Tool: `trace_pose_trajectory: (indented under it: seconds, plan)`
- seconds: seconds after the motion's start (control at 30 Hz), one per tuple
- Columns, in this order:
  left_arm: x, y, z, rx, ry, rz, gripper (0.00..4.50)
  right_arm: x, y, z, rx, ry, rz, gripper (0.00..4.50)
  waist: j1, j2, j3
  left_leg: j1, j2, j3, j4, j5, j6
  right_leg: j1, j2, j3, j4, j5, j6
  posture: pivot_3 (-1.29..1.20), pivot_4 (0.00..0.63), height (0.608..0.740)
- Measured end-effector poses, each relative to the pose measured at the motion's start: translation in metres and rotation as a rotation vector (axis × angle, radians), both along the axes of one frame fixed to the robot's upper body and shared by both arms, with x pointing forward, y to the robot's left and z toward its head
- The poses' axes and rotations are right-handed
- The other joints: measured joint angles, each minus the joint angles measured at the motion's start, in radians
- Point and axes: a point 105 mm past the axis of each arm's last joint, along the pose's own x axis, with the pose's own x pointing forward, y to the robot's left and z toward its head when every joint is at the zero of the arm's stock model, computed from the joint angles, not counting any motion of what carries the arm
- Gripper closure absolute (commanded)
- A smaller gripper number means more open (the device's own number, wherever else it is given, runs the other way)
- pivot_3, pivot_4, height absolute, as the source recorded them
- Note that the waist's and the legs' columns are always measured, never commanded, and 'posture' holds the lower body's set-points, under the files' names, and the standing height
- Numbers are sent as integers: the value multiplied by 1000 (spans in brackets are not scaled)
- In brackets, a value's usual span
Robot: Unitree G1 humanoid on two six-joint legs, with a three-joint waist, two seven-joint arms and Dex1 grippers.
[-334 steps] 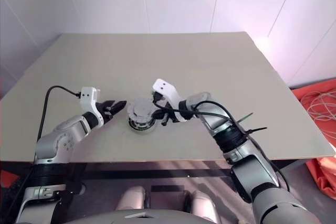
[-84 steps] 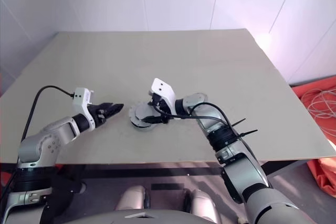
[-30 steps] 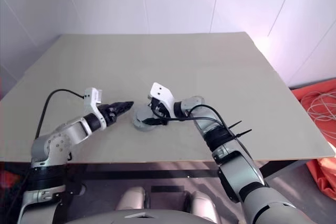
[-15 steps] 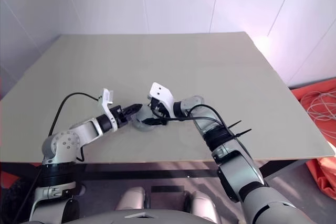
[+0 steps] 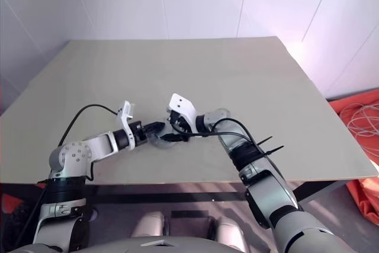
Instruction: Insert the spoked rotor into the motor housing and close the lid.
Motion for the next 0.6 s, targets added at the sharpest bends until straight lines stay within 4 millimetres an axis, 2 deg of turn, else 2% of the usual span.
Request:
trace_pose_trajectory:
  seconds: [0.07, 0.2, 0.4, 0.5, 0.6]
  plan:
    - [0, 1, 0, -7, 6, 3, 4436, 0, 0, 0, 0, 8, -4, 1430, 0, 0, 0, 0, 0, 0, 0, 0, 0, 0, 0, 0, 0, 0, 0, 0, 0, 740]
    - [0, 3, 0, -10, 9, 7, 4500, 0, -3, 2, 6, 37, -14, 40, 0, 0, 0, 0, 0, 0, -1, 0, 0, 0, 0, 0, -2, 0, 1, 0, 0, 740]
    - [2, 10, 1, -5, 10, 22, 4500, 0, -8, 8, 19, 42, -40, 40, -1, 0, 0, -1, 0, 0, -3, 0, 0, -1, 0, 0, -2, 0, 1, 0, 0, 740]
    - [2, 11, 1, -6, 10, 26, 4500, 5, -9, 28, 121, 95, -89, 40, -2, 0, 0, -1, 0, 0, -3, 0, 0, -2, 0, 0, -2, 0, 1, 0, 0, 740]
    - [3, 11, 1, -6, 9, 26, 4500, 22, -16, 56, 217, 157, -205, 40, -1, 0, 0, -1, 0, 0, -4, 0, 0, -2, 0, 0, -2, 0, 1, 0, 0, 740]
